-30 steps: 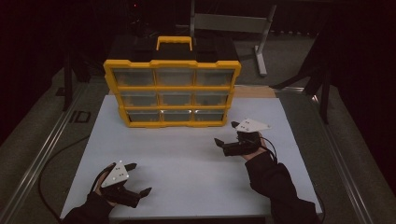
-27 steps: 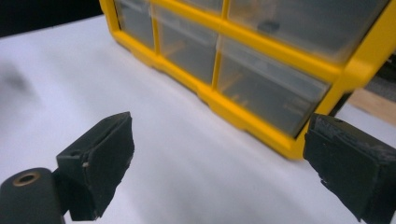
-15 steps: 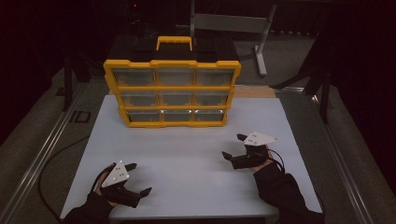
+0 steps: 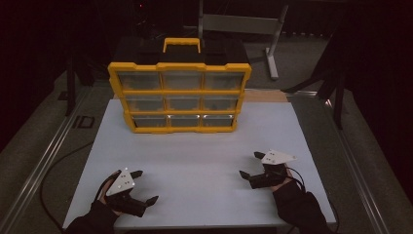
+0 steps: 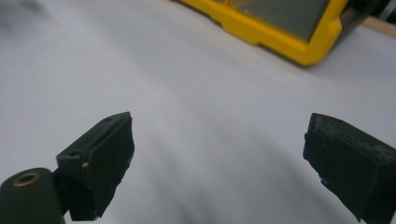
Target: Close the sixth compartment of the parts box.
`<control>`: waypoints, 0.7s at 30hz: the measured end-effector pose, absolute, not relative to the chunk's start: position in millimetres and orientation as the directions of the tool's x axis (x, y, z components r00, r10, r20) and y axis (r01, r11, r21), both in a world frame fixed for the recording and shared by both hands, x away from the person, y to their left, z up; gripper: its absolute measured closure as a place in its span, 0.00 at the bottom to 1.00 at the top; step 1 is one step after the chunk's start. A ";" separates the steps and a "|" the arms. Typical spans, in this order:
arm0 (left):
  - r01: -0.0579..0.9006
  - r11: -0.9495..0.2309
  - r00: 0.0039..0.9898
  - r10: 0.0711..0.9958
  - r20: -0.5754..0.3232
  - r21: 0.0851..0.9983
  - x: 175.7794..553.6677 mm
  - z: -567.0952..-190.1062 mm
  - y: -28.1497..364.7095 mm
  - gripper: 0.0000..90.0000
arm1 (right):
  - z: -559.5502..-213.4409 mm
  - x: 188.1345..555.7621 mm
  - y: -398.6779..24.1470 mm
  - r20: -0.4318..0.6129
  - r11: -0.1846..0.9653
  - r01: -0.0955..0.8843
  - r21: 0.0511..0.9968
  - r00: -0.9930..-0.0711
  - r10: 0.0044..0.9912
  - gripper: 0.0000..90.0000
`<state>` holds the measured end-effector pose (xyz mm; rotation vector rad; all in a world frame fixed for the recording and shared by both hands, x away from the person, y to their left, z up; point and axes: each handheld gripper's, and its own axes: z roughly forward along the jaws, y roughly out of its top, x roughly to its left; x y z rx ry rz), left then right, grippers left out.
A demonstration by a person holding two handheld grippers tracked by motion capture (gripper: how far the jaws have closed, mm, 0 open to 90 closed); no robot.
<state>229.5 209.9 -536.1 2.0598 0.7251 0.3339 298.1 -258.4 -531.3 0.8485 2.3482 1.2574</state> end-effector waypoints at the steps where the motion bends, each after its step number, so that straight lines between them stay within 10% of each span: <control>1: 0.367 -0.423 0.792 0.610 -0.039 0.829 229.5 -536.0 209.9 0.00 | -533.3 296.7 -259.9 -0.017 0.429 0.348 0.834 -0.760 0.650 0.10; 21: 0.364 -0.426 0.793 0.609 -0.036 0.828 229.2 -535.5 209.5 0.00 | -544.5 270.9 -295.4 -0.063 0.428 0.371 0.824 -0.691 0.720 0.10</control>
